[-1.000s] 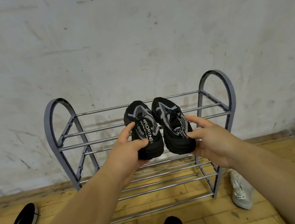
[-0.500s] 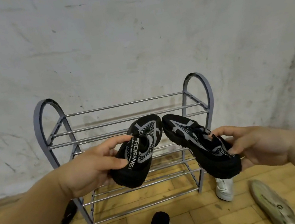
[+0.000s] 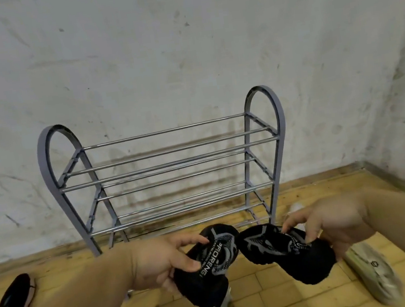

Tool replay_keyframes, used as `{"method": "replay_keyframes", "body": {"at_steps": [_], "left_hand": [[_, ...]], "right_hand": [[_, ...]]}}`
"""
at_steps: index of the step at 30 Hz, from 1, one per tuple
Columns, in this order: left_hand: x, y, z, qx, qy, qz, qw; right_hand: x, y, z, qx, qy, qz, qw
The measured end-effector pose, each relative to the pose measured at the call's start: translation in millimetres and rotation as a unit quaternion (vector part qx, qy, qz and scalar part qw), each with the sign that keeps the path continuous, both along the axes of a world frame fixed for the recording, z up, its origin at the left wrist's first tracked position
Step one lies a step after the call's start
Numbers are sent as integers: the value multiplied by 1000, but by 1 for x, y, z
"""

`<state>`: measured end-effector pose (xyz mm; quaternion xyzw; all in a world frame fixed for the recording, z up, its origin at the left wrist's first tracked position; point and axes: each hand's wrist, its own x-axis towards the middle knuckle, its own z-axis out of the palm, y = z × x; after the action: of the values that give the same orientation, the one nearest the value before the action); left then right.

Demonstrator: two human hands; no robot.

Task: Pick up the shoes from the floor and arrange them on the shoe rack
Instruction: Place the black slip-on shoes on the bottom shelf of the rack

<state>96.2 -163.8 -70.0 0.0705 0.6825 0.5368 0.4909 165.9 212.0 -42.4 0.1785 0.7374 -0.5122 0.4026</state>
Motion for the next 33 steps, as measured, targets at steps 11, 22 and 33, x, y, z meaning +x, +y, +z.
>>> {"method": "replay_keyframes", "body": {"at_steps": [11, 22, 33], "left_hand": [[-9, 70, -173, -30, -63, 168, 983], [-113, 120, -296, -14, 12, 277, 961], [-148, 138, -349, -226, 233, 28, 945]], "right_hand": [[-55, -27, -164, 12, -61, -107, 992], [-149, -18, -310, -56, 46, -298, 952], [-178, -18, -336, 156, 190, -128, 961]]}}
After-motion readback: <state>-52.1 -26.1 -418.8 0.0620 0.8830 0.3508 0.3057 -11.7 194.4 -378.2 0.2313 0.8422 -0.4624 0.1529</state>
